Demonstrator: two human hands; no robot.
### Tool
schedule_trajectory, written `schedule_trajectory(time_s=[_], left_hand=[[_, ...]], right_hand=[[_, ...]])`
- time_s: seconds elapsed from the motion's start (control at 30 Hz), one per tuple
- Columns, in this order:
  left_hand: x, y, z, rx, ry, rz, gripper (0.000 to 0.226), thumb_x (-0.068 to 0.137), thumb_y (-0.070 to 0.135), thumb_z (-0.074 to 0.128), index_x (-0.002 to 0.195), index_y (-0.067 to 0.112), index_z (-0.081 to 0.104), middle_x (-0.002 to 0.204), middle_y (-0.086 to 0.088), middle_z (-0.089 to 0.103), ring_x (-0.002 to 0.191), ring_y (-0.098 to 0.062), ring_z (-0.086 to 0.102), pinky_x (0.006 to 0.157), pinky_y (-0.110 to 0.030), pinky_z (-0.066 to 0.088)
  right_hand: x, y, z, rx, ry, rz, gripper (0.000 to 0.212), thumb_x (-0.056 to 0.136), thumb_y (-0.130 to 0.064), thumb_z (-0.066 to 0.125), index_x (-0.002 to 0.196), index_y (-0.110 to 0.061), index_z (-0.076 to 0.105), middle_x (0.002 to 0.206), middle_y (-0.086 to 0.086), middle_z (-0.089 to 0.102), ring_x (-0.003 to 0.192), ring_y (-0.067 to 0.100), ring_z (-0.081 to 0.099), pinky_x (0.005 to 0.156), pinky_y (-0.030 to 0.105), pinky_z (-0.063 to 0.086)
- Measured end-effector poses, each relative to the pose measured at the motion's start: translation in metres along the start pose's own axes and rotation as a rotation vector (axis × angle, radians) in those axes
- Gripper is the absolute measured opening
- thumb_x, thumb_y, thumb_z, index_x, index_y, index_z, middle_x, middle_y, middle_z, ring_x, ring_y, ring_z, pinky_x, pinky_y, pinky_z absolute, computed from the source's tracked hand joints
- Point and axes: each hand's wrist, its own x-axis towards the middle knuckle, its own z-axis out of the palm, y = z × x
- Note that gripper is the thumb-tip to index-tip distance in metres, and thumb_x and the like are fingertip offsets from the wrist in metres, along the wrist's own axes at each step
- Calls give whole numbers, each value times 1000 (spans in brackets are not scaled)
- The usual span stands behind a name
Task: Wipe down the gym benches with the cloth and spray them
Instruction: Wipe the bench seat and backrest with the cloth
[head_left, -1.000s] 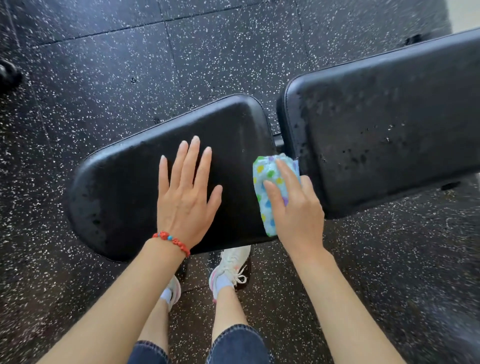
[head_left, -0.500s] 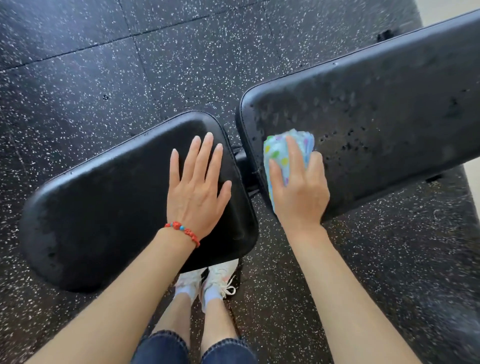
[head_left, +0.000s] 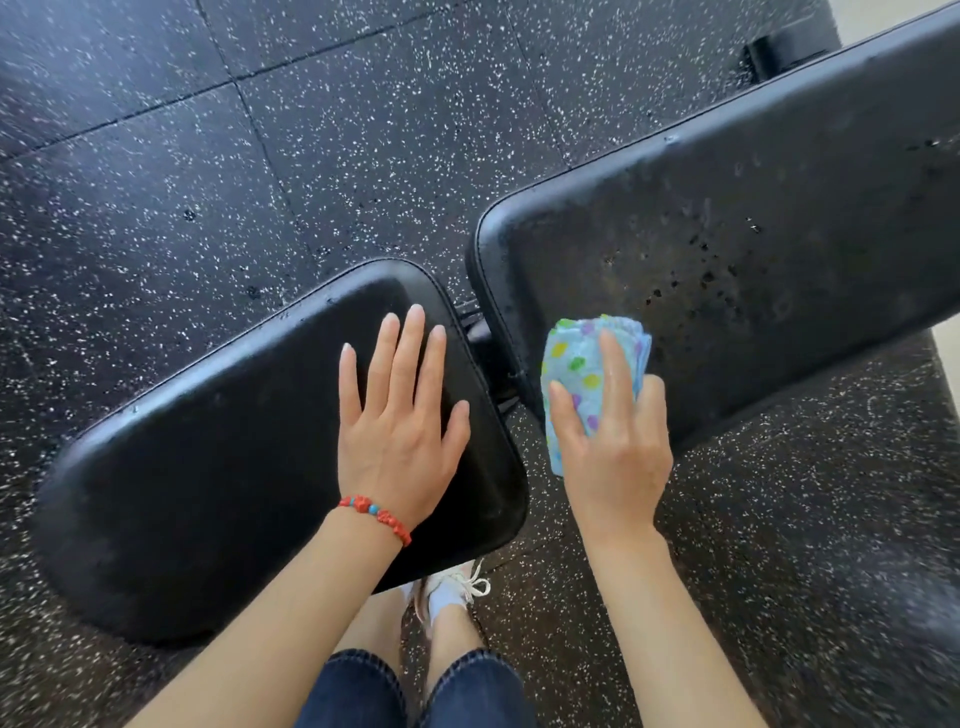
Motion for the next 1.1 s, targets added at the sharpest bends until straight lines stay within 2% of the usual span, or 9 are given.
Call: schedule_trajectory(time_s=[0.17, 0.27, 0.43, 0.57, 0.7, 0.83, 0.93, 1.1], left_hand=[[1, 1, 1, 1, 14, -1, 56, 93, 32, 41, 140, 3, 38, 149, -16, 33, 139, -31, 25, 112, -55, 17], [1, 1, 2, 8, 29, 3, 56, 92, 31, 41, 140, 2, 37, 149, -17, 33, 138, -31, 26, 112, -56, 18], [1, 0, 3, 17, 28, 3, 55, 92, 31, 40, 139, 2, 37, 148, -18, 33, 138, -32, 25, 111, -56, 18], [5, 6, 0, -18, 47, -20, 55, 89, 29, 42, 136, 1, 38, 146, -20, 36, 136, -33, 26, 112, -55, 14], [26, 30, -5, -116, 76, -10, 55, 89, 28, 42, 136, 0, 38, 146, -20, 35, 137, -32, 24, 113, -51, 13], [63, 58, -1, -176, 86, 68, 56, 90, 27, 42, 138, -1, 38, 148, -19, 33, 138, -31, 22, 113, -49, 18], [83, 71, 11, -170, 56, 88, 59, 90, 29, 40, 140, -1, 35, 149, -19, 31, 139, -30, 20, 113, -46, 15], [85, 72, 22, -147, 31, 97, 61, 90, 30, 38, 142, -2, 31, 151, -19, 27, 140, -31, 17, 115, -45, 11]], right_hand=[[2, -10, 1, 39, 24, 213, 44, 85, -40, 55, 122, -17, 47, 81, 12, 51, 71, 21, 48, 55, 33, 49], [45, -33, 16, 122, 38, 260, 48, 82, -40, 53, 121, -12, 54, 85, 15, 55, 72, 29, 55, 55, 33, 49], [107, -48, 36, 144, 103, 209, 46, 79, -37, 59, 117, -11, 60, 82, 16, 57, 70, 31, 59, 54, 31, 49], [78, -19, 21, 125, 45, 165, 45, 82, -37, 59, 121, -14, 56, 83, 13, 54, 70, 29, 57, 52, 30, 47], [34, 34, -8, 69, 9, 275, 46, 85, -39, 55, 125, -17, 50, 83, 13, 52, 69, 31, 56, 52, 34, 49], [22, 50, -20, 61, -27, 361, 46, 85, -41, 50, 124, -17, 48, 84, 12, 51, 68, 30, 55, 53, 30, 45], [49, 36, -11, 135, -18, 365, 46, 85, -41, 50, 124, -15, 51, 88, 12, 53, 72, 30, 56, 55, 30, 45], [134, 14, 21, 185, 23, 231, 45, 84, -35, 58, 124, -13, 55, 95, 17, 58, 80, 32, 59, 61, 34, 49]])
